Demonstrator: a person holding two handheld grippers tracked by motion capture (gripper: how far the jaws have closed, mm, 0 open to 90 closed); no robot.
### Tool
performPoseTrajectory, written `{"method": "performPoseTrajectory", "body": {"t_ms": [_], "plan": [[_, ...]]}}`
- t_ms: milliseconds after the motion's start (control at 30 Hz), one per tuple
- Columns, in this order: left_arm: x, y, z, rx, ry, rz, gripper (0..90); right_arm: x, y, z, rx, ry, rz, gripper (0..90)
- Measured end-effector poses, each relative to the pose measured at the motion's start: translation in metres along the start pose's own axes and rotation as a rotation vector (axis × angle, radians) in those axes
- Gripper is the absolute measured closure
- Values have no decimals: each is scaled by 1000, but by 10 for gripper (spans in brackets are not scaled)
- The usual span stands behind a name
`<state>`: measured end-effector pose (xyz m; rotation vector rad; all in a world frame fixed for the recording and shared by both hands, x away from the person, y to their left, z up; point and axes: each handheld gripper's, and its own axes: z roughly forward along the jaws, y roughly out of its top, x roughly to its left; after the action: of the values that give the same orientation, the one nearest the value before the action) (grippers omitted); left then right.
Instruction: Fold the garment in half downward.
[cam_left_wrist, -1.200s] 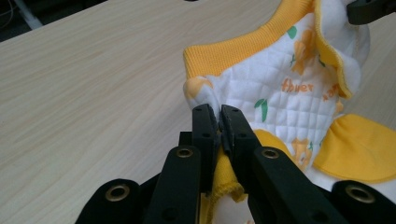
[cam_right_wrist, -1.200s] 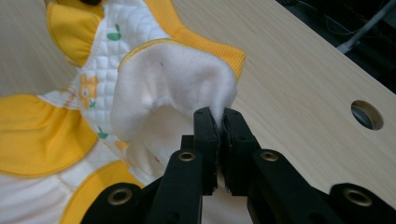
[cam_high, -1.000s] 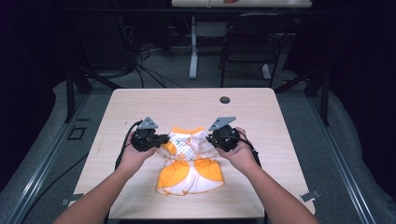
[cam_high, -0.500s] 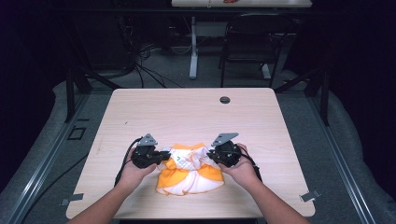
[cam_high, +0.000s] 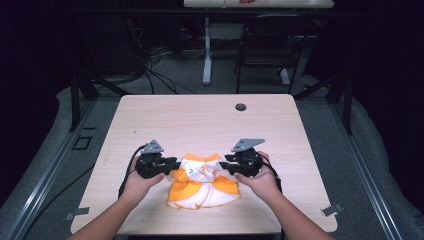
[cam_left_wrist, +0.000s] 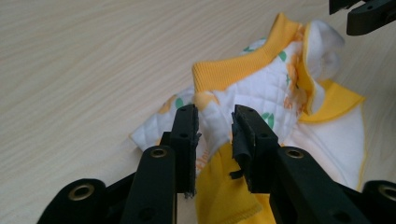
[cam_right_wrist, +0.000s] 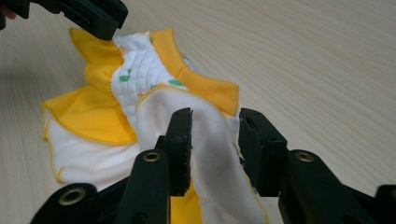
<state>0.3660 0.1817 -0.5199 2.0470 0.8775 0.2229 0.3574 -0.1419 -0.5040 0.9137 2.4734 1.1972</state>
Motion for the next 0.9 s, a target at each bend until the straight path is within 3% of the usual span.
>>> {"method": "performPoseTrajectory", "body": {"t_ms": [100, 133, 200, 333, 567, 767, 900], "plan": [[2, 4, 0, -4, 14, -8, 805, -2, 3, 1, -8, -13, 6, 724], [4, 6, 1, 2, 23, -10, 805, -3, 5, 2, -6, -38, 6, 761], [10, 10, 9, 25, 51, -39, 893, -10, 10, 11, 15, -73, 3, 861], [16, 11, 23, 57, 51, -54, 899, -20, 12, 29, 64, -76, 27, 899], [16, 11, 32, 77, 20, -86, 899, -23, 12, 44, 98, -25, 51, 900], [1, 8, 22, 89, -17, -40, 899, -13, 11, 33, 92, 22, 32, 900], [-12, 5, 13, 76, -54, -20, 900, 0, 8, 23, 95, 46, -9, 900]]}}
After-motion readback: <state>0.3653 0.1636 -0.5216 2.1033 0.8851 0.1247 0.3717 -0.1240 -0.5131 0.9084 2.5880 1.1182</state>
